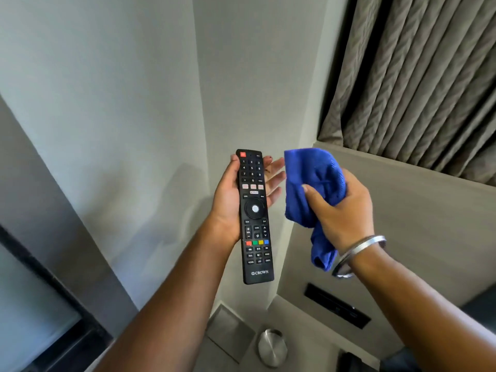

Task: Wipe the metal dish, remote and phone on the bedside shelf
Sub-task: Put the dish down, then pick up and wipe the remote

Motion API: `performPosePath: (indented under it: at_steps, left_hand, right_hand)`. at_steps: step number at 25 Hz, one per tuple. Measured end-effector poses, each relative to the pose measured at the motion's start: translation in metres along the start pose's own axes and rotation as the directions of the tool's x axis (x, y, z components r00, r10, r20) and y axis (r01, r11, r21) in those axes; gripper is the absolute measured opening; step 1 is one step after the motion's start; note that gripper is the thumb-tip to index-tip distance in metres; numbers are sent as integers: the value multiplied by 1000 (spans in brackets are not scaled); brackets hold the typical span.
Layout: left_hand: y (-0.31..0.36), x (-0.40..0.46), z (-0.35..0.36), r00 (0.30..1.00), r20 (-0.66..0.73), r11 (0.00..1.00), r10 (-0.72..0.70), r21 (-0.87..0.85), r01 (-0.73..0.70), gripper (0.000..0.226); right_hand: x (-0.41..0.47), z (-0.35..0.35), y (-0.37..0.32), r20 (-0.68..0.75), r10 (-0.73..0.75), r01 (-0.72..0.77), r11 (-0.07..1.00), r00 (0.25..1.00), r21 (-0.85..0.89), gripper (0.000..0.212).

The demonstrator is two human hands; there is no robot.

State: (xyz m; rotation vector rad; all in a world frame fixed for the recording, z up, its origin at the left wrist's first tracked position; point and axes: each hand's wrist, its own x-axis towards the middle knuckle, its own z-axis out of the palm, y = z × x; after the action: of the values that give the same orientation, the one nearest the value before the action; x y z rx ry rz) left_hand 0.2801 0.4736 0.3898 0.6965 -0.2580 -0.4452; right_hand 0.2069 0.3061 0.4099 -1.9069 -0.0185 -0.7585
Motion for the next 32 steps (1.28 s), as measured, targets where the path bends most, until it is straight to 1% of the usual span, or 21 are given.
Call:
performPosePath:
  at_steps: [1,2,3,4,5,6,7,9,11,12,13,14,15,17,18,19,21,24,27,30,32]
  left_hand:
    - [-3,-3,3,1000,-4,1000,10,7,-10,60]
    - [-5,-6,6,1000,-9,1000,23,15,-22,59]
    - [-7,-9,8,1000,-2,999,28,19,-28,59]
    - [-7,-12,10,1000,15,1000,23,17,-23,60]
    - [-8,-14,13,1000,26,1000,13,20,-13,62]
    - [-8,-16,15,1000,26,1000,8,26,-9,64]
    - [-8,-16,15,1000,16,999,14,28,-14,64]
    - [-7,-16,13,998,-16,998,58,2,-57,60]
    - [-2,-14,7,995,-38,994,93,-59,-96,57]
    - [0,-14,4,994,-41,991,99,-88,-102,57]
    - [0,-13,1,995,-39,989,95,-107,-98,57]
    - [-1,-14,0,996,-32,990,82,-116,-85,57]
    - [-2,-14,-1,998,-22,992,63,-112,-65,58]
    - [-8,-15,-3,1000,-4,996,24,-83,-25,59]
    - [-11,-15,-3,1000,5,997,10,-75,-10,59]
    - [-14,-15,-2,1000,9,997,-3,-80,4,58]
    - [-15,-11,0,999,-23,995,-25,-95,23,56]
    - [-13,-3,-5,993,-114,994,-21,-110,9,55]
    - [-22,-2,-14,984,-160,988,-75,-142,52,55]
    - [-38,-4,-19,978,-158,981,-133,-165,107,57]
    - [-39,-5,-23,979,-151,978,-138,-174,111,57]
  right_hand:
    - [0,3,-9,-21,-113,111,989,993,-98,18]
    - [-1,7,-16,-8,-219,214,958,976,-192,22]
    - [-3,10,-22,50,-297,298,909,954,-291,19]
    - [-6,14,-25,132,-337,362,860,932,-361,8]
    - [-9,17,-29,209,-341,398,824,916,-402,10]
    - [-12,19,-30,272,-323,413,812,906,-412,20]
    - [-15,19,-30,326,-307,424,815,894,-395,23]
    - [-20,16,-29,444,-301,468,817,844,-336,18]
    - [-27,8,-25,611,-273,540,784,743,-307,17]
    - [-32,3,-24,691,-252,591,746,677,-307,17]
    - [-35,-2,-23,742,-231,633,706,630,-317,16]
    - [-34,-6,-23,753,-227,653,681,618,-331,17]
    - [-31,-10,-25,720,-244,642,683,650,-349,22]
    - [-19,-12,-29,591,-260,544,753,763,-370,34]
    - [-16,-9,-31,552,-274,526,766,788,-370,37]
    - [-16,-4,-33,549,-286,537,756,785,-375,35]
    - [-29,9,-32,619,-284,591,716,732,-371,28]
    - [-48,13,-25,707,-242,639,675,665,-369,27]
    - [-52,4,-16,784,-200,676,654,588,-340,31]
    - [-47,-9,-9,877,-172,718,654,449,-239,31]
    - [-40,-20,-8,926,-132,746,637,354,-195,29]
